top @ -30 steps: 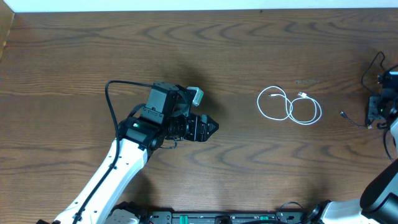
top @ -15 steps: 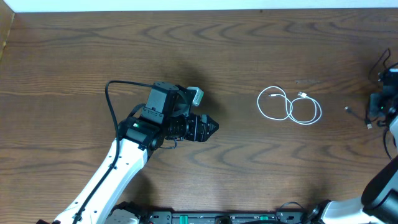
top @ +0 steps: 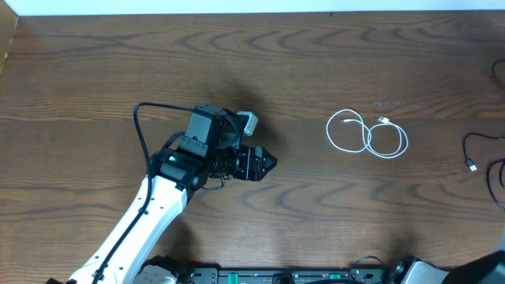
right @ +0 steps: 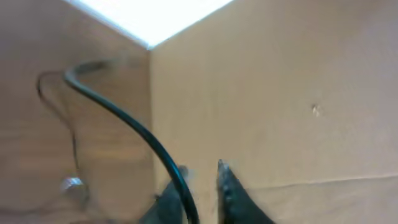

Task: Untangle cables

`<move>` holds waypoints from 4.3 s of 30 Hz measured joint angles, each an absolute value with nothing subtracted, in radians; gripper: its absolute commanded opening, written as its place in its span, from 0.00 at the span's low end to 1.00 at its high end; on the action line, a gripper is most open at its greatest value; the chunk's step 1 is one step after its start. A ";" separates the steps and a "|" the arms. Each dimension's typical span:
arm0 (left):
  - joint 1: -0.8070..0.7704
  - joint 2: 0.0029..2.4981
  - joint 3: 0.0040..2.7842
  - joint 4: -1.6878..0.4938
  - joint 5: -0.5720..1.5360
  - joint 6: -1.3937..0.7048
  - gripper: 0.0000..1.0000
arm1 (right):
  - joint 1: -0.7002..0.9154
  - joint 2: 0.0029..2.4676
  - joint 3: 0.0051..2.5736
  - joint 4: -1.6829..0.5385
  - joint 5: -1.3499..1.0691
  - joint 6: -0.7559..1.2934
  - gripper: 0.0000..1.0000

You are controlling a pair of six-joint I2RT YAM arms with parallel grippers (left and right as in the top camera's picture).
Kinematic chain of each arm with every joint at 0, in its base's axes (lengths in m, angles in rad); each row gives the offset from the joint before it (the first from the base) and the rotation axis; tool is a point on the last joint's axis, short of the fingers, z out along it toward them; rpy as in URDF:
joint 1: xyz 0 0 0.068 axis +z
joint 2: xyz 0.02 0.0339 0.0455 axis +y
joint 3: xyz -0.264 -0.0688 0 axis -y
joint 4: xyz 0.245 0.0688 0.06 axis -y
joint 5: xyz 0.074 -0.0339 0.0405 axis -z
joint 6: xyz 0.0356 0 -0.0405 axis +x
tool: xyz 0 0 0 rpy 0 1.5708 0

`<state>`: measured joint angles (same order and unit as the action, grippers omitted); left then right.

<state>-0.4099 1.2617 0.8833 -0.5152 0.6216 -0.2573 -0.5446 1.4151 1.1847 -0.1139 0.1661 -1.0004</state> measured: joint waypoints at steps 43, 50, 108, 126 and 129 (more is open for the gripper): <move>-0.410 1.262 0.883 -0.528 0.622 -0.257 0.71 | -0.415 1.641 1.176 -0.637 -0.396 0.416 0.93; -0.410 1.262 0.883 -0.535 0.622 -0.257 0.71 | -0.416 1.684 1.176 -0.720 -0.305 0.842 0.84; -0.410 1.262 0.883 -0.535 0.622 -0.257 0.70 | -0.418 1.684 1.071 -0.516 0.265 1.179 0.42; -0.410 1.262 0.883 -0.535 0.622 -0.263 0.70 | -0.416 1.684 1.011 -0.411 0.235 1.198 0.37; -0.410 1.262 0.883 -0.535 0.622 -0.263 0.70 | -0.416 1.684 0.986 -0.366 0.232 1.200 0.23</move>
